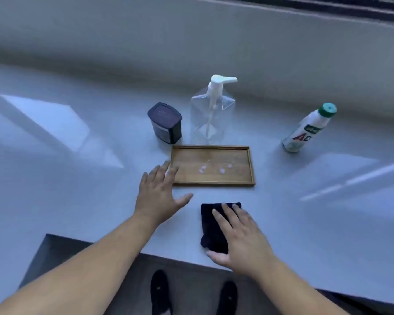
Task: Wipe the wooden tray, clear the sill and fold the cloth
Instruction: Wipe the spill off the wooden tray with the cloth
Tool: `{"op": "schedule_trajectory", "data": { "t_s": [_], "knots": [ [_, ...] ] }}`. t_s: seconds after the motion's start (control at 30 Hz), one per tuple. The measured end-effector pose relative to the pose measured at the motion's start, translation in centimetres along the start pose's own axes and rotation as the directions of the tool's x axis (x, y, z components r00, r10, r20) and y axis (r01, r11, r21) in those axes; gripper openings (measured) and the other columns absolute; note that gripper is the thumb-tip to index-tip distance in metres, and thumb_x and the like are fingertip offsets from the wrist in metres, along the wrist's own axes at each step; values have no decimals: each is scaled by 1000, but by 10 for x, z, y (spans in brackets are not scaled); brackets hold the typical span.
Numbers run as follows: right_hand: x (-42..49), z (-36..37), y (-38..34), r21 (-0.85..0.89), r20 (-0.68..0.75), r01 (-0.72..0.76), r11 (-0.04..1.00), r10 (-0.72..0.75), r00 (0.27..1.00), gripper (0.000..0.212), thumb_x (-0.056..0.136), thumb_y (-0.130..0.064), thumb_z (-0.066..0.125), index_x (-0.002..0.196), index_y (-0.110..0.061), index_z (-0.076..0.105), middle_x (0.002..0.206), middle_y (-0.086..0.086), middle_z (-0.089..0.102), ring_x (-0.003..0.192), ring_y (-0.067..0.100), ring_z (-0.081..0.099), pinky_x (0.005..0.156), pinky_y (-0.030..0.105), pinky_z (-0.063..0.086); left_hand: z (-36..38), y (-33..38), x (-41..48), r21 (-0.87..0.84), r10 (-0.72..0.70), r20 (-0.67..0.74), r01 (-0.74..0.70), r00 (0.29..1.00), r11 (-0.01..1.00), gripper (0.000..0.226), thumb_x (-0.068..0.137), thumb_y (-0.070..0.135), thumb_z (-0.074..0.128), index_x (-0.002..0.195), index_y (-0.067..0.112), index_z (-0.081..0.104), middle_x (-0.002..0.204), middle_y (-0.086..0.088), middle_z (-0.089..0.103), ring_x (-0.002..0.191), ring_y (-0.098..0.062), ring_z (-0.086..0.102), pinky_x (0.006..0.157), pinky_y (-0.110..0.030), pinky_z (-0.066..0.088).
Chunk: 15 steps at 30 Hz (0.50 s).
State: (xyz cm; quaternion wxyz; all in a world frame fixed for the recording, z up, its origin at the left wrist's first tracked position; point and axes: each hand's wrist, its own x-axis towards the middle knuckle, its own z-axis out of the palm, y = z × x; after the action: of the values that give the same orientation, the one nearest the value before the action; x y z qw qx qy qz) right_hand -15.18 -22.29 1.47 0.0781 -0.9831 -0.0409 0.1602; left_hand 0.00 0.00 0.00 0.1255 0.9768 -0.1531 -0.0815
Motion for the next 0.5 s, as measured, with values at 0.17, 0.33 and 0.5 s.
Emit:
{"op": "schedule_trajectory", "data": {
  "t_s": [0.17, 0.33, 0.5],
  "knots": [
    [2, 17, 4, -45, 57, -8, 999, 10, 998, 83, 60, -51, 89, 134, -17, 70, 145, 13, 64, 130, 34, 64, 101, 49, 54, 22, -10, 16, -52, -109, -26, 108, 994, 993, 105, 81, 90, 33, 165, 26, 29, 175, -2, 24, 160, -28, 22, 129, -54, 15],
    [6, 3, 9, 321, -105, -118, 940, 159, 982, 52, 82, -35, 69, 134, -30, 67, 130, -7, 73, 122, 20, 67, 98, 38, 56, 34, -15, 29, -106, -170, -65, 162, 983, 981, 108, 82, 89, 38, 164, 19, 32, 172, -5, 32, 157, -28, 28, 128, -54, 17],
    [25, -55, 25, 803, -323, -78, 591, 541, 777, 28, 90, -41, 53, 114, -53, 62, 93, -29, 71, 81, -6, 67, 62, 7, 44, 42, -20, 33, -121, -191, -119, 177, 974, 977, 107, 81, 90, 39, 163, 22, 36, 169, -2, 40, 156, -23, 30, 130, -48, 12]
  ]
}}
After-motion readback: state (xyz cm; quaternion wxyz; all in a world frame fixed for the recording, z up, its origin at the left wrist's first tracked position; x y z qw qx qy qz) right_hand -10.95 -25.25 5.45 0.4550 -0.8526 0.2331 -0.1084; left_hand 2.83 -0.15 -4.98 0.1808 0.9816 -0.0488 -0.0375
